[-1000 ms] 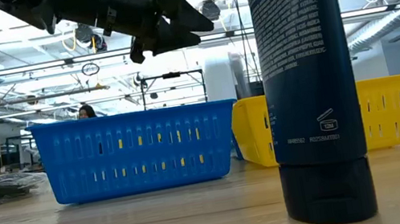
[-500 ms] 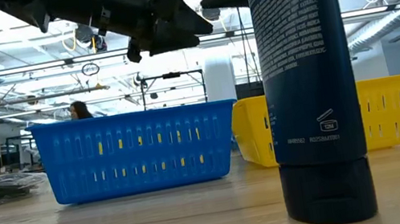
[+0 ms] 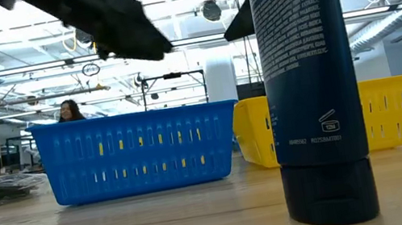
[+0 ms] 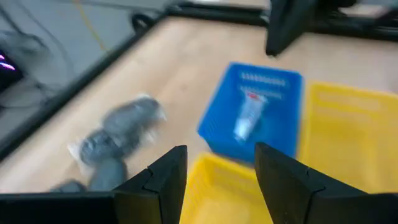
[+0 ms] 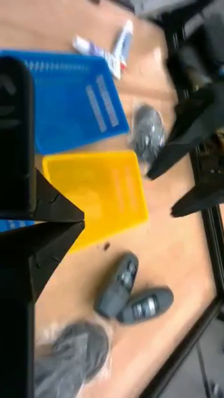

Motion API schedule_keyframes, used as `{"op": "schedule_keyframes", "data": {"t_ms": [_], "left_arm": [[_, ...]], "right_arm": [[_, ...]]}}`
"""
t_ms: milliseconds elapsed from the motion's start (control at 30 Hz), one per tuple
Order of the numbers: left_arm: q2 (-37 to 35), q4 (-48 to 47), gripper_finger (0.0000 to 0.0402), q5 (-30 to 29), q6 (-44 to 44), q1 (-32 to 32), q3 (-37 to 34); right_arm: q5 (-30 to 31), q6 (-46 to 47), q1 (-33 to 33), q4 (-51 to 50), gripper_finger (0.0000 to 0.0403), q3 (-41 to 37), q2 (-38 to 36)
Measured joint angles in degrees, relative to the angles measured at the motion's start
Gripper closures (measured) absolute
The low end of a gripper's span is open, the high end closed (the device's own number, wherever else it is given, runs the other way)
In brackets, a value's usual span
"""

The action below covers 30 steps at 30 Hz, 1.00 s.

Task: Pick & Place Travel size toiletries
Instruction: Put the right toothpaste into the top right blue bin

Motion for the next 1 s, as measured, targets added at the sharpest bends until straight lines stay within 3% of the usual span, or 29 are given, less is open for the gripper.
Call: {"op": "schedule_keyframes", "data": {"t_ms": [233,400,767,1000], "left_arm": [[-8.2,-17.5,0.0215,15.6,-2.9,-4.0,0.0],[-8.5,-21.4,0.0215,25.2,-7.0,-9.1,0.0],[-0.8,-18.1,0.0215,23.7,-19.5,-21.3,0.0],[6.3,-14.0,0.0215,23.7,-23.9,-25.1,0.0]], "right_arm": [[-3.6,-0.4,1.9,-0.4,0.0399,0.0,0.0],[-3.7,-0.4,2.8,-0.4,0.0399,0.0,0.0],[-3.1,-0.7,3.0,2.5,0.0399,0.0,0.0],[-3.0,-0.7,3.0,2.6,0.0399,0.0,0.0]]}}
